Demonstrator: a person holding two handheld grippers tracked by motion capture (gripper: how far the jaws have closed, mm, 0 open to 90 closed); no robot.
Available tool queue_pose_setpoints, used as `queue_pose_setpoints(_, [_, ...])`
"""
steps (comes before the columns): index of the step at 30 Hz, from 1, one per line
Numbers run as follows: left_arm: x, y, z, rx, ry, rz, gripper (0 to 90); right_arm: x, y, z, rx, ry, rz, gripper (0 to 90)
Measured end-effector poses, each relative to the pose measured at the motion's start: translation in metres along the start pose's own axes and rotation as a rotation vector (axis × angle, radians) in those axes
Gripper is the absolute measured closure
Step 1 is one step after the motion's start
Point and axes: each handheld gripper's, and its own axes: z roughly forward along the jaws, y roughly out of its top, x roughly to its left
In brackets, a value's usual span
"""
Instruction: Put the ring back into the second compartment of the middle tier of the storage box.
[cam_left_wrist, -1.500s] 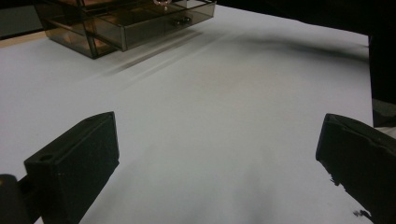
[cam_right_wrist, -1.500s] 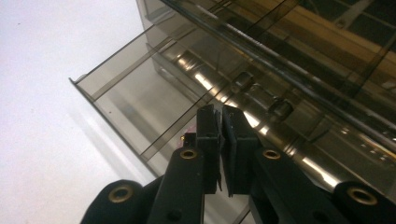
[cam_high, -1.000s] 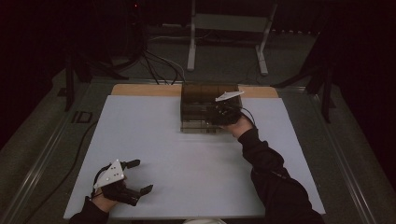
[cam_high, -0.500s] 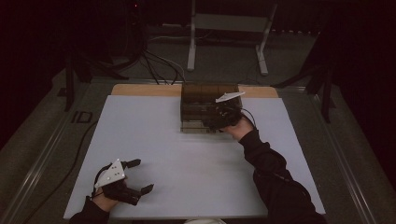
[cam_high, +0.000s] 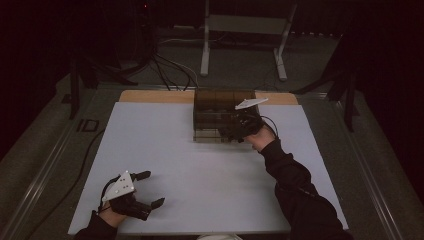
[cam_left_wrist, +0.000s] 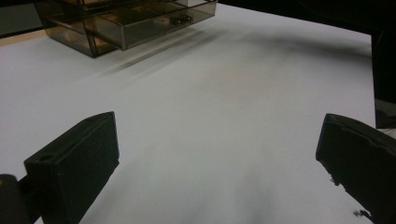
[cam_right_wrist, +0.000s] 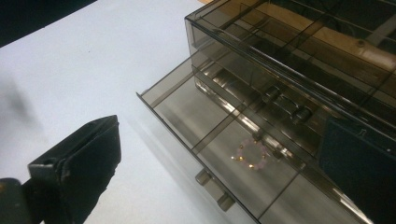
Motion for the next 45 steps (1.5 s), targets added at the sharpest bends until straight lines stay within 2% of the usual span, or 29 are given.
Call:
queue_pose_setpoints(4, [-0.001, -0.001, -0.001, 0.001, -0.001, 0.001, 0.9, 0.002, -0.002, -0.005, -0.010, -0.014, -0.005, 0.0])
queue_pose_setpoints(15, [0.000, -0.002, -0.003, -0.003, 0.001, -0.003, 0.8, 0.006, -0.012, -0.024, -0.046, -0.013, -0.013, 0.0])
queue_pose_setpoints(32, [0.000, -0.001, -0.002, -0.001, 0.000, -0.001, 0.8, 0.013, -0.055, -0.054, -0.109, -0.022, -0.008, 0.0])
queue_pose_setpoints(43, [0.000, -0.001, -0.003, -0.006, -0.003, -0.002, 0.8, 0.019, -0.093, -0.064, -0.123, -0.035, -0.003, 0.0])
queue_pose_setpoints(45, [0.000, -0.001, -0.003, -0.005, -0.002, -0.001, 0.8, 0.020, -0.101, -0.067, -0.130, -0.049, -0.003, 0.0])
